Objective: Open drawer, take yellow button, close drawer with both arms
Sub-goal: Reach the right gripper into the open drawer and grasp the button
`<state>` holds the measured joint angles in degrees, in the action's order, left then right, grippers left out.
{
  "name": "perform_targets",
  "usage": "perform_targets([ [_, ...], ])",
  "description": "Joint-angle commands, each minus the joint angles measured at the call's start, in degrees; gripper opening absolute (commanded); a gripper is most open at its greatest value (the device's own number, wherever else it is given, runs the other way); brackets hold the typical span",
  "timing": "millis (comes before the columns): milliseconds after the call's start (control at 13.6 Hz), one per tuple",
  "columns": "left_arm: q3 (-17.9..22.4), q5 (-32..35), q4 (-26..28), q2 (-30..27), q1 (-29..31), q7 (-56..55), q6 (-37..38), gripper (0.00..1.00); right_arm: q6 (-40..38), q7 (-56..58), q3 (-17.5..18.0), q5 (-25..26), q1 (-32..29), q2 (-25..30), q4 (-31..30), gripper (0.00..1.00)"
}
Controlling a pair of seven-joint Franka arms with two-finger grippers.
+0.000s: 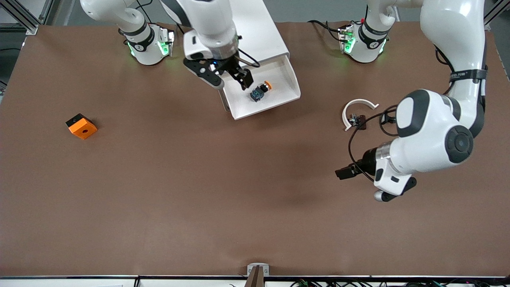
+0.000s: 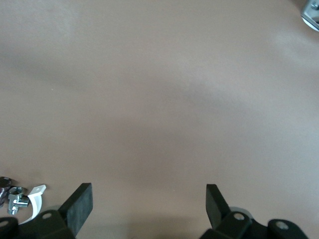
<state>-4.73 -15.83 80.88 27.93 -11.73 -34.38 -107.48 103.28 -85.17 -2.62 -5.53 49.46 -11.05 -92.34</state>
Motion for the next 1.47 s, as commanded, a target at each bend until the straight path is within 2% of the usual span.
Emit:
perform_targets([
  [0, 0.0, 1.7, 6.0, -5.7, -2.2, -3.7, -2.4, 1.0, 1.7, -5.2, -0.8, 1.8, 2.1, -3.0, 0.9, 1.0],
  [221, -0.2, 6.2, 6.0, -6.3, -6.2, -12.1, -3.1, 1.0, 3.1, -10.2, -0.8, 2.4, 3.1, -5.0, 1.0, 1.0],
  [368, -0.2, 6.4, 6.4, -6.3, -7.7, -15.1, -4.4, 1.0, 3.3, -11.9, -0.8, 2.7, 3.5, -5.6, 1.1, 1.0],
  [958, -0.5, 6.4, 12.5, -7.1, -14.4, -19.3, -5.3, 1.0, 8.6, -13.3, -0.8, 3.4, 5.3, -10.5, 1.3, 1.0],
  [1400, -1.0, 6.5, 13.3, -6.5, -17.7, -18.8, -5.7, 1.0, 8.4, -13.1, -0.8, 3.2, 6.3, -10.9, 1.3, 1.0],
])
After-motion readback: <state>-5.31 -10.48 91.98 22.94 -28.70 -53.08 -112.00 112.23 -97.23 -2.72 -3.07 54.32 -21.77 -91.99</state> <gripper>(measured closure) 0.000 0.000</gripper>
